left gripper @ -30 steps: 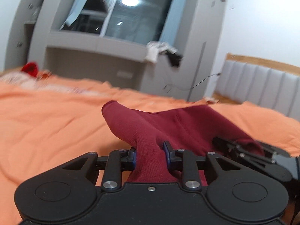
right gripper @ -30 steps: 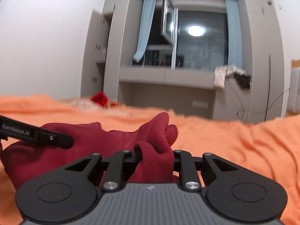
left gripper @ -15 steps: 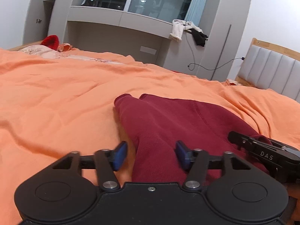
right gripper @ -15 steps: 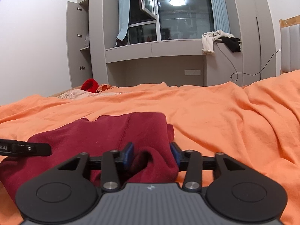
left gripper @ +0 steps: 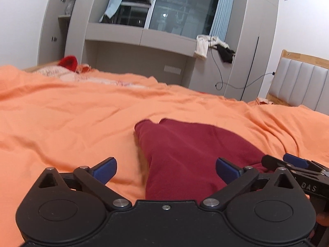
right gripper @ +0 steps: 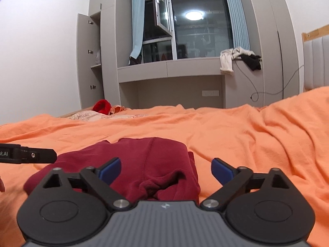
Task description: Fold small clothes
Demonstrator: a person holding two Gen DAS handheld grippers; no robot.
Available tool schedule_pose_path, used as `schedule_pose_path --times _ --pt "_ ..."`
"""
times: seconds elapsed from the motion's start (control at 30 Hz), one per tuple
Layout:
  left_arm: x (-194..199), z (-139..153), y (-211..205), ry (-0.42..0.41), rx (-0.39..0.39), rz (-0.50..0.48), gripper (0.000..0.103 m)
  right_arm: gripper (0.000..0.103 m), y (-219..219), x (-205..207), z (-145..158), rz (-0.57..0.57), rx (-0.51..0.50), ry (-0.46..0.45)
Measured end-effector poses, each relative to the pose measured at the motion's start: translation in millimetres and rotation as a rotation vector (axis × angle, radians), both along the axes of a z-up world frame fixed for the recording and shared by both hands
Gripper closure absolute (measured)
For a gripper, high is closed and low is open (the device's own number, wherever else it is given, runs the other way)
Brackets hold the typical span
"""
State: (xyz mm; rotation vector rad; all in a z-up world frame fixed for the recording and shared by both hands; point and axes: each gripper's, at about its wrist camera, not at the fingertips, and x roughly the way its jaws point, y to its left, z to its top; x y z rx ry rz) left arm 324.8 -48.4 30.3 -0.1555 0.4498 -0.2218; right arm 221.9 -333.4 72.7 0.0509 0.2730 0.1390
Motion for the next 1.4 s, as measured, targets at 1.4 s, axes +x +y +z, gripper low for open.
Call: schedule_pose_path --times 1.4 --pt "-206 -11 24 -0.214 0.113 0.044 0.001 0.0 33 -198 -13 -0.047 -0.032 -0.174"
